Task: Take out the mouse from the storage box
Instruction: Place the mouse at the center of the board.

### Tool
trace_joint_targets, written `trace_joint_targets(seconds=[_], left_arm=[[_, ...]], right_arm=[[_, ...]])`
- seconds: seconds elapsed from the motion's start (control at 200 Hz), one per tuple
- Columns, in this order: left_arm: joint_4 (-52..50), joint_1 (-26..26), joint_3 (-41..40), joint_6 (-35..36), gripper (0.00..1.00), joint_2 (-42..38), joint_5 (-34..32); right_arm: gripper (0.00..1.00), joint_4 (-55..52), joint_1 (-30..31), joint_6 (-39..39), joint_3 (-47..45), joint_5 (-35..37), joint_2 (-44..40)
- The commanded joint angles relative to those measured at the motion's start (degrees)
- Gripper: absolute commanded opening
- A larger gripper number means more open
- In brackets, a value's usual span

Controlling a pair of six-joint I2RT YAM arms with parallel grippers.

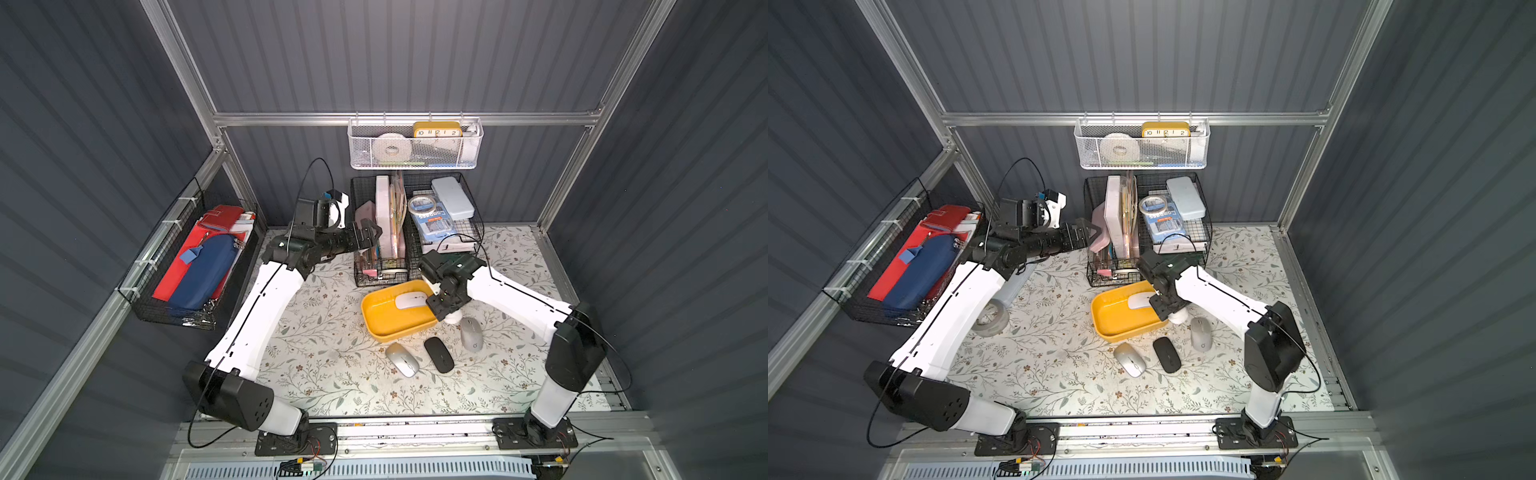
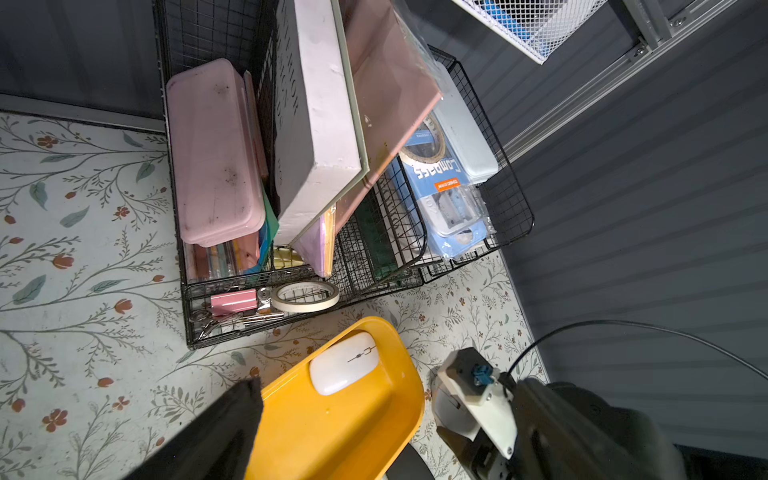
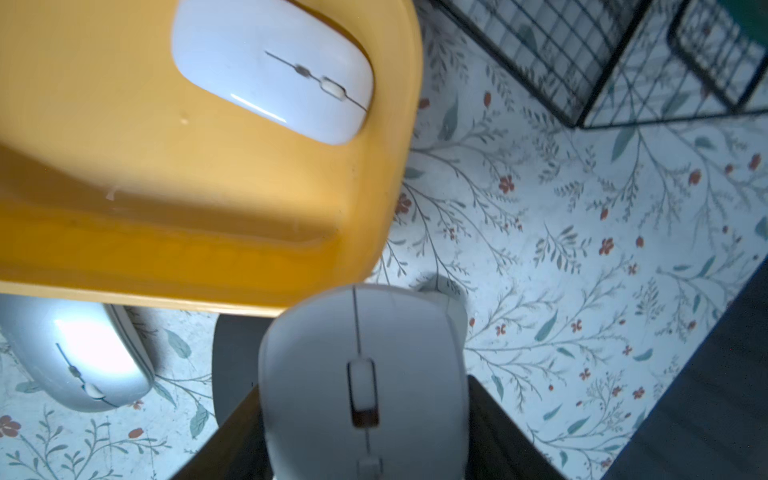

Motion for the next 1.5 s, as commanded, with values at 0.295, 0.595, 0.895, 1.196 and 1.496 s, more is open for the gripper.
trace_joint_targets(seconds=[0.295, 0.595, 0.895, 1.196, 1.496], left_arm=[[2.00, 0.32, -2.04, 1.45, 0.99, -2.15, 2.35], [2.30, 0.30, -2.26, 1.67, 0.99, -1.91, 3.00], [2.98, 0.30, -3.20, 1.71, 0.99, -2.26, 2.99], [3.60, 0.30, -4.17, 1.58, 0.99, -2.66, 3.15], [4.76, 0.36, -6.39, 1.54, 0.99, -3.08, 3.96]], right_arm=[[0.52, 0.83, -5.49, 19.35, -18.68, 5.14, -13.07], [0.52, 8.00, -16.93, 22.80, -29.25, 3.39, -15.24], [0.52, 14.24, -22.91, 20.48, -31.78, -0.21, -9.71], [0.55, 18.11, -25.16, 20.90, -33.38, -0.47, -3.24], [0.71, 16.53, -25.42, 21.37, -32.52, -4.03, -4.57]])
